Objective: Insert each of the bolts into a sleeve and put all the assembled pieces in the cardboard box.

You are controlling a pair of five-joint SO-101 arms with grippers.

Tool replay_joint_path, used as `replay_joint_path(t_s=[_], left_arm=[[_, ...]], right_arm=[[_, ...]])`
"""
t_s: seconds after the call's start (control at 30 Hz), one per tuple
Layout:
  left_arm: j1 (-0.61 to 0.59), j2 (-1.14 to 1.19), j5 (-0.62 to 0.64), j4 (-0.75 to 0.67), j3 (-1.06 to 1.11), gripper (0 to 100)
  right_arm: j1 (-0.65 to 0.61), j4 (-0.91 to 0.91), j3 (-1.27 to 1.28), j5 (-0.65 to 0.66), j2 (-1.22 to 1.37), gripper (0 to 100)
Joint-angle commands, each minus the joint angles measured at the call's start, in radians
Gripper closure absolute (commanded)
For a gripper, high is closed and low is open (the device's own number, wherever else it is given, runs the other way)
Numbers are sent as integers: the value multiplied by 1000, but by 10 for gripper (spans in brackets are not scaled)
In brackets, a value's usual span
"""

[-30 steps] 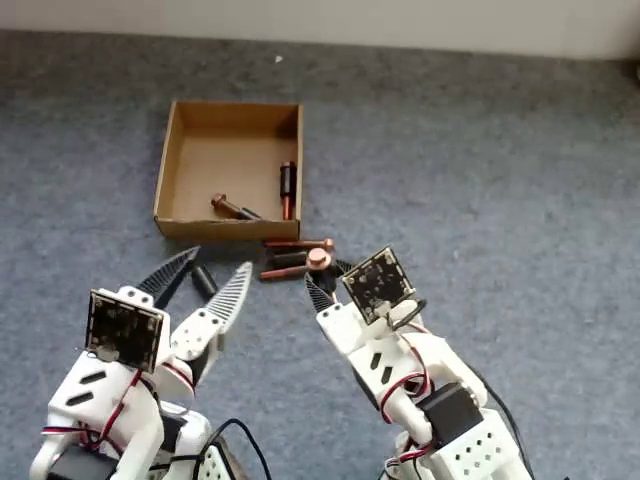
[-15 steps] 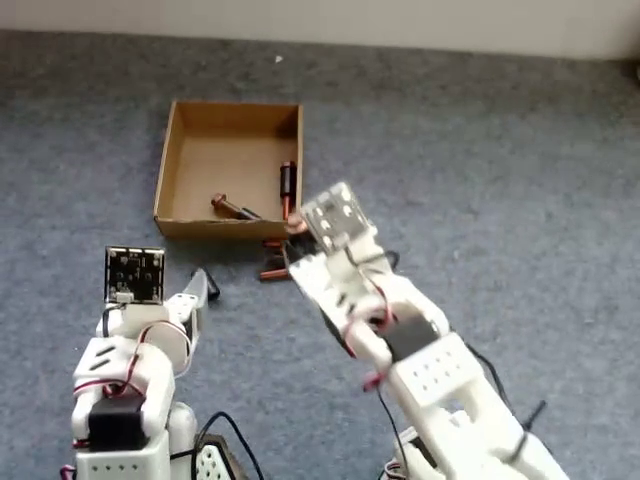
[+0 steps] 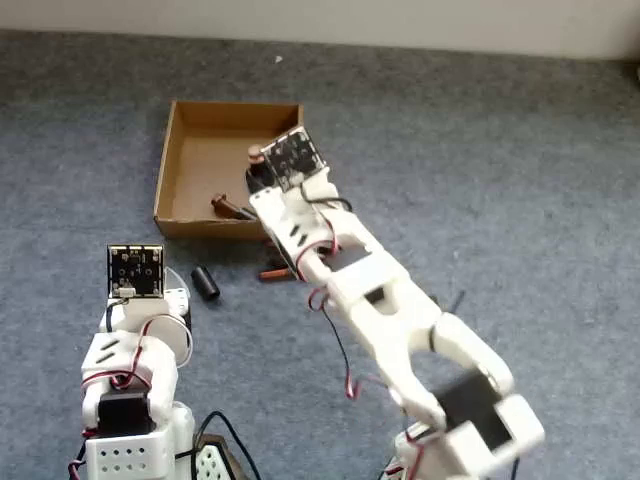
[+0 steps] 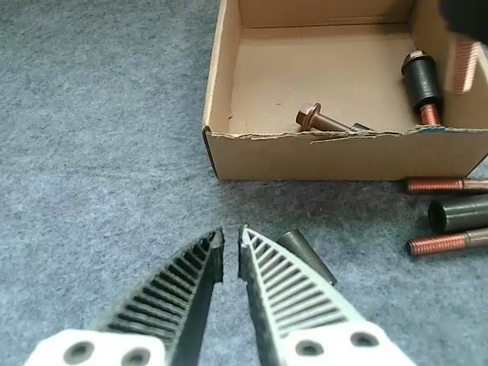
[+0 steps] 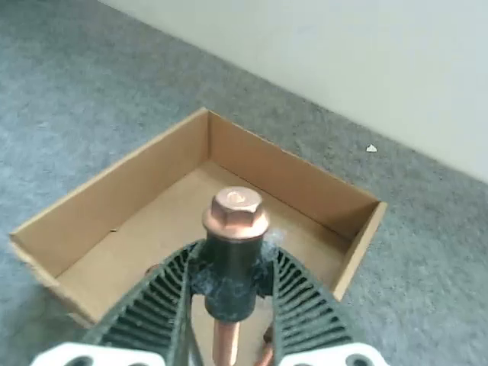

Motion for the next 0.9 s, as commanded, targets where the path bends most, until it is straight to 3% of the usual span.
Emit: replay_joint_path(t_s=[0.0, 0.27, 0.47, 0.87], left_arm=[[-4, -10, -17, -25, -2, 941], [-4, -10, -17, -25, -2, 941], [-7, -10, -18, -26, -2, 941], [-8, -10, -18, -26, -2, 941]], right_arm=[[31, -58, -166, -9, 120, 994], [35, -54, -266, -9, 302, 981], [33, 99, -298, -11, 285, 832], [61, 648, -145, -6, -282, 832]])
